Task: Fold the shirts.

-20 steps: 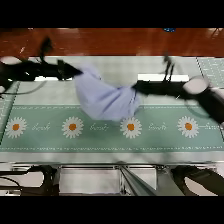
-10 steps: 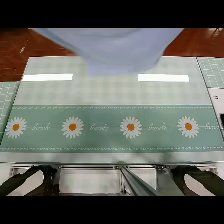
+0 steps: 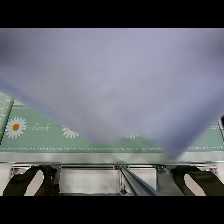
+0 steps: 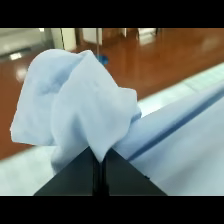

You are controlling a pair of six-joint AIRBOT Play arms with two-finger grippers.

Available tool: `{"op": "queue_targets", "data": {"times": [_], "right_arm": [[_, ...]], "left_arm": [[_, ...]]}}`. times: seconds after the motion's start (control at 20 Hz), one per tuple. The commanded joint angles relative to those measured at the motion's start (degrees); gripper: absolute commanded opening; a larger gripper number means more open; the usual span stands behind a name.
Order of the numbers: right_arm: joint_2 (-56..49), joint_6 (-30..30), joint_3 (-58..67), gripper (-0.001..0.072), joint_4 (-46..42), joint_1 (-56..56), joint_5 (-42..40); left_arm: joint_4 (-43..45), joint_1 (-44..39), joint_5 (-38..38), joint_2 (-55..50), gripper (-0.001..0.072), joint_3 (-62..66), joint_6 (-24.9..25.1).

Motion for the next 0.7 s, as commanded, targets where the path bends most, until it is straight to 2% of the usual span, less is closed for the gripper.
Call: {"op": "queue_targets", "data": {"times": [0.0, 0.15, 0.3, 0.4, 0.45, 0.55, 0.65], "right_arm": [[3.1, 0.7, -15.3, 0.0018, -2.2, 0.0, 1.2], [0.7, 0.7, -32.2, 0.0018, -1.6, 0.0, -6.3], [-8.2, 0.6, -41.9, 0.0018, -1.8, 0.0, -14.0], [-16.9, 0.6, -41.9, 0.0018, -1.1, 0.0, -17.9], [-21.1, 0.6, -41.4, 0.0018, -0.3, 0.0, -19.9], [-29.9, 0.6, -37.7, 0.0018, 2.5, 0.0, -22.5], [-38.4, 0.7, -31.4, 0.0018, 5.6, 0.0, -23.9]], "left_arm": [[1.9, 0.0, -0.5, 8.0, 0.0018, -22.4, -2.8], [0.0, 0.0, 6.3, 9.4, 0.0019, -46.6, -2.5], [-5.6, 0.0, 22.9, 5.3, 0.0018, -64.7, 0.5], [-7.3, -2.2, 35.3, -0.3, 0.0018, -68.6, 5.2], [-7.3, -3.7, 39.7, -4.4, 0.0018, -68.4, 5.5], [-7.3, -7.0, 45.9, -13.2, 0.0018, -66.0, 7.0], [-7.3, -9.4, 48.3, -22.0, 0.0018, -62.0, 6.9]]}}
